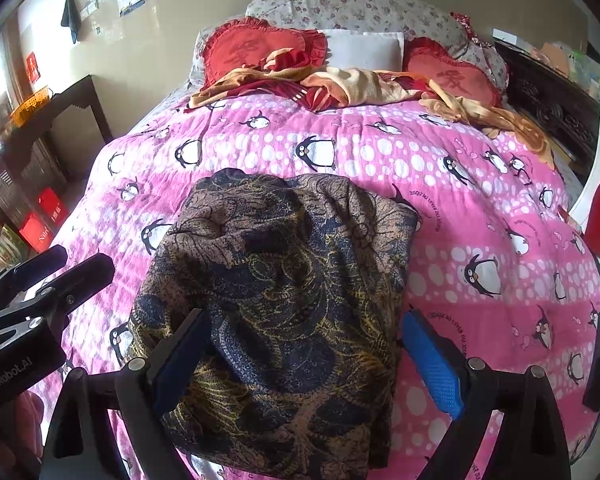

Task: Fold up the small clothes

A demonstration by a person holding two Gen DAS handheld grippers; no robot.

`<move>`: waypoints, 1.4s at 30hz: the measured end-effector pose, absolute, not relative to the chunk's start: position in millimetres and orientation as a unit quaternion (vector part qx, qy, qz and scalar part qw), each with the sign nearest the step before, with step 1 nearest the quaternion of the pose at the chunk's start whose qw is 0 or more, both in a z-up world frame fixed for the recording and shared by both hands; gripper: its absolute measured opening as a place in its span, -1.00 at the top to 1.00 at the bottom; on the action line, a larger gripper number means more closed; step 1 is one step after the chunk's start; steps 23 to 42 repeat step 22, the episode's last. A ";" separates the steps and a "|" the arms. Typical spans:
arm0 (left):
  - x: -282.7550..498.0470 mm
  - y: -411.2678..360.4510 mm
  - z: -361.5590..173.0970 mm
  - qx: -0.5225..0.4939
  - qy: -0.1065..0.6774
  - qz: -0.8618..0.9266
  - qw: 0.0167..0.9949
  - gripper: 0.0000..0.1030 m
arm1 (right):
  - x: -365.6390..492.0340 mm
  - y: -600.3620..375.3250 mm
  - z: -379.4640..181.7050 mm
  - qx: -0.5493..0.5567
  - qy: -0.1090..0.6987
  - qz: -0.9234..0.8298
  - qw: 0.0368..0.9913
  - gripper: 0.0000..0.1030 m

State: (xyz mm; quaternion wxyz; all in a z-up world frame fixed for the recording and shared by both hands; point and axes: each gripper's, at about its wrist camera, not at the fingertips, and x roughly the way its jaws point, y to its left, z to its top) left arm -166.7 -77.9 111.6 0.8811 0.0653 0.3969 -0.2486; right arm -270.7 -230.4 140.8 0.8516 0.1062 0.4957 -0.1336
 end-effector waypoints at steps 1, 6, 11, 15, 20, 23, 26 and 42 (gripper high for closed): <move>-166.7 -77.7 111.5 0.065 0.397 -0.248 0.881 -0.53 | -270.2 -230.2 140.1 0.106 0.496 -0.134 0.851 -0.84; -165.8 -77.0 111.7 0.066 0.397 -0.249 0.881 -0.53 | -269.9 -229.8 138.9 0.106 0.498 -0.134 0.850 -0.84; -164.1 -77.2 110.9 0.065 0.398 -0.249 0.881 -0.53 | -268.4 -230.6 136.0 0.107 0.502 -0.131 0.848 -0.84; -161.7 -75.3 106.0 0.062 0.397 -0.250 0.881 -0.53 | -266.4 -232.0 131.4 0.108 0.506 -0.130 0.846 -0.84; -152.8 -72.1 103.4 0.066 0.387 -0.243 0.887 -0.53 | -265.1 -239.4 122.6 0.117 0.510 -0.131 0.842 -0.84; -143.3 -70.8 102.3 0.067 0.394 -0.241 0.885 -0.53 | -264.9 -248.6 120.8 0.120 0.507 -0.134 0.843 -0.84; -143.3 -70.8 102.3 0.067 0.394 -0.241 0.885 -0.53 | -264.9 -248.6 120.8 0.120 0.507 -0.134 0.843 -0.84; -143.3 -70.8 102.3 0.067 0.394 -0.241 0.885 -0.53 | -264.9 -248.6 120.8 0.120 0.507 -0.134 0.843 -0.84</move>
